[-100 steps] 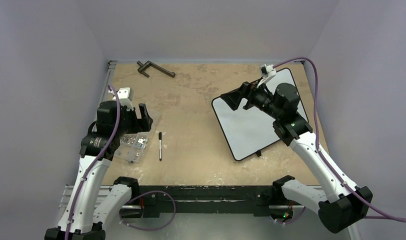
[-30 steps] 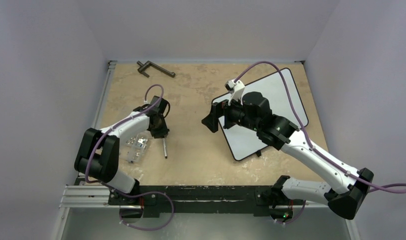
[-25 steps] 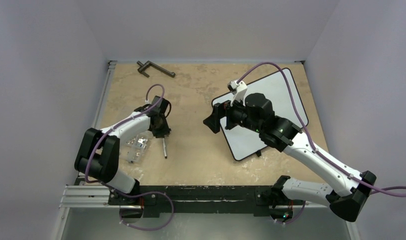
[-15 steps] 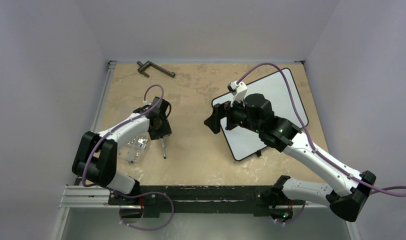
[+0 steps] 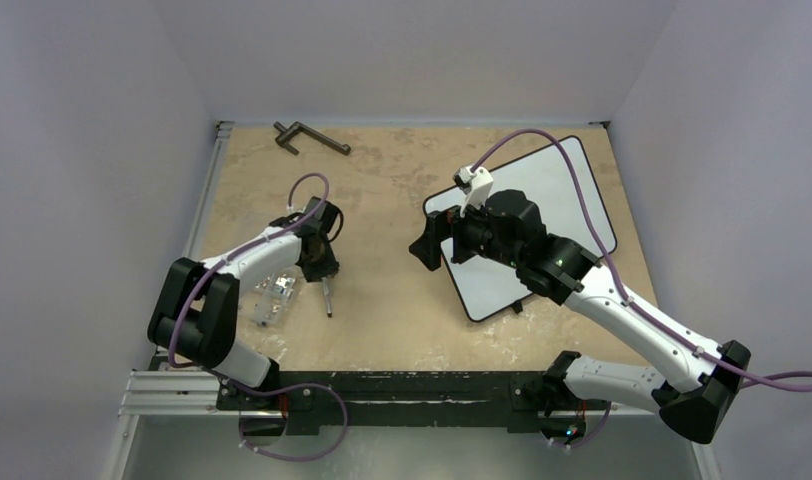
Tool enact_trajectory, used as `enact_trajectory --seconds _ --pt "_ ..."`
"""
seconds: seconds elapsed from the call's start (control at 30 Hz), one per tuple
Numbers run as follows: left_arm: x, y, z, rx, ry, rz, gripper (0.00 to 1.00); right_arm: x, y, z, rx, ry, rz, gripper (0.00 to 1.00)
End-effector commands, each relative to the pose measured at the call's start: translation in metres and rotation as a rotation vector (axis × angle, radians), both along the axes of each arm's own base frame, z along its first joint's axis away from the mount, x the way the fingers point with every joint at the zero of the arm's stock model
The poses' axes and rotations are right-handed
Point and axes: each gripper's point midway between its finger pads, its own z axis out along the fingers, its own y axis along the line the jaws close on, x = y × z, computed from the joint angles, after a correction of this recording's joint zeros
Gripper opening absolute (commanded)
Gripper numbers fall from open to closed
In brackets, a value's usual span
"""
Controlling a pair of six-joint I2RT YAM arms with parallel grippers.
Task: Write a sentence on the whiteboard
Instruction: Move the whiteboard marker to the center of the board.
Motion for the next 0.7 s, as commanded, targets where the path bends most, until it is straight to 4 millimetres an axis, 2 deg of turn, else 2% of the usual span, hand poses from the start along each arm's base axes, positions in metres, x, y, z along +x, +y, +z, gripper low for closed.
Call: enact_trajectory --seconds 0.0,0.3,0.53,0.6,0.67 --pt "0.004 -0.013 -0.008 -0.05 0.012 -0.003 0.28 0.0 -0.002 0.01 0.016 -0.035 -0.005 0.99" --pt "0.001 -0.024 -0.022 -0.107 0.02 -0.006 0.32 -0.001 -0.005 0.004 -0.003 -0.032 -0.012 0.99" --pt "0.006 -0.058 -0.016 -0.175 -0.03 -0.075 0.15 0.0 -0.003 0.002 -0.008 -0.029 -0.005 0.99" --pt "0.006 -0.063 -0.014 -0.169 -0.038 -0.084 0.15 0.001 -0.003 0.002 -0.01 -0.03 -0.006 0.99" --pt "0.006 -0.062 -0.014 -0.157 -0.04 -0.082 0.18 0.001 -0.003 0.001 -0.014 -0.029 -0.007 0.99"
